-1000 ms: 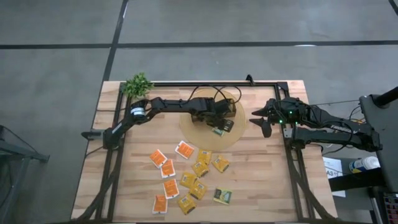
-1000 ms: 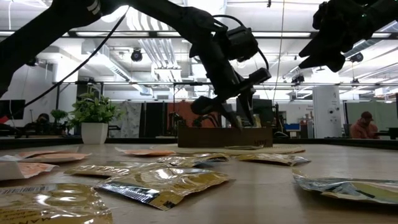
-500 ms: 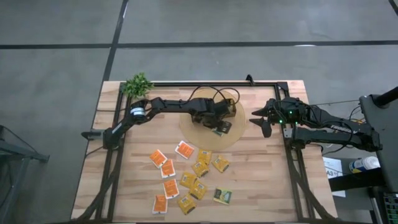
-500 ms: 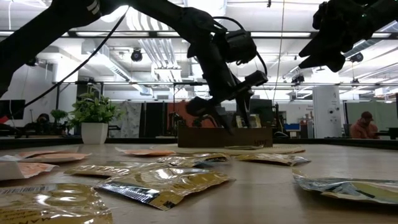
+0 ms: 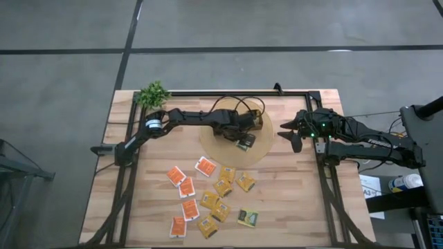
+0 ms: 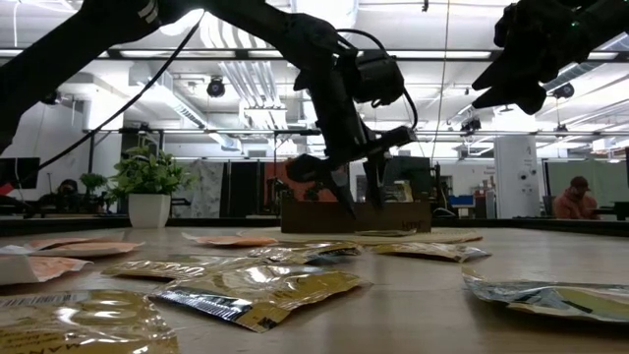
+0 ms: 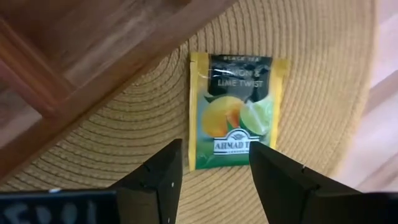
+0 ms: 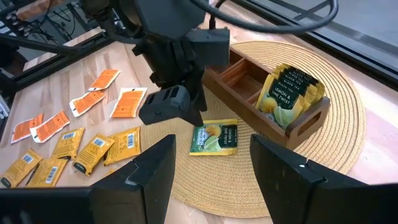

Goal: Pick & Place Tea
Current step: Put the right yellow tea bag into the right section of the wooden organizer

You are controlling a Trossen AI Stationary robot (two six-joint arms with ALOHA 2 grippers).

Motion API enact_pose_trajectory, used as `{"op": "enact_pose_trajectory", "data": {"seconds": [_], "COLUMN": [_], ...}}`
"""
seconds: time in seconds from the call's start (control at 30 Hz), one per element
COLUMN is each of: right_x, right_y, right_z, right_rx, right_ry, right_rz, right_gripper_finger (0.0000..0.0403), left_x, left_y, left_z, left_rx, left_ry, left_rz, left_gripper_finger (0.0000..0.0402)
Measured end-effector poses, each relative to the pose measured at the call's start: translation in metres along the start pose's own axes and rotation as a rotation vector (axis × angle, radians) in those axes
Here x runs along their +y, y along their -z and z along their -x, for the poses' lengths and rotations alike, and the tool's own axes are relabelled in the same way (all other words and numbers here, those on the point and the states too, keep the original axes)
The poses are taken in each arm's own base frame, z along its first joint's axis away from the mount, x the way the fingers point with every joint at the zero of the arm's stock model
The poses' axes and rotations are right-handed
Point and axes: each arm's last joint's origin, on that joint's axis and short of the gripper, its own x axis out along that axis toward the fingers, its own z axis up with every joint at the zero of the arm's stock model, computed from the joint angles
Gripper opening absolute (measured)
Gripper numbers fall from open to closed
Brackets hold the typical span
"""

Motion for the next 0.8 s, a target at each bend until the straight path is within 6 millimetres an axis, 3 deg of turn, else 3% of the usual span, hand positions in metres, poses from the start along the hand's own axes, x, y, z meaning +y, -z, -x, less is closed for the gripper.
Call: {"op": "enact_pose_trajectory", "data": {"seconds": [0.63,0.8], "right_x": [-0.001,-0.001], "right_y": [0.000,0.000], "right_z": [0.000,0.000], "right_rx": [-0.008,-0.005], "right_ry": [0.026,0.027], "right_rz": [-0.022,-0.023], "right_gripper_finger": [0.0203,0.0203], "left_x": [0.012,0.012], "left_y": [0.013,0.017], "left_z": [-0.029,-0.035], "left_rx": [0.027,0.040], "left_ry": [-0.025,-0.043], "left_rz": [0.021,0.016], "left_gripper_finger": [0.0177,0.0149]}}
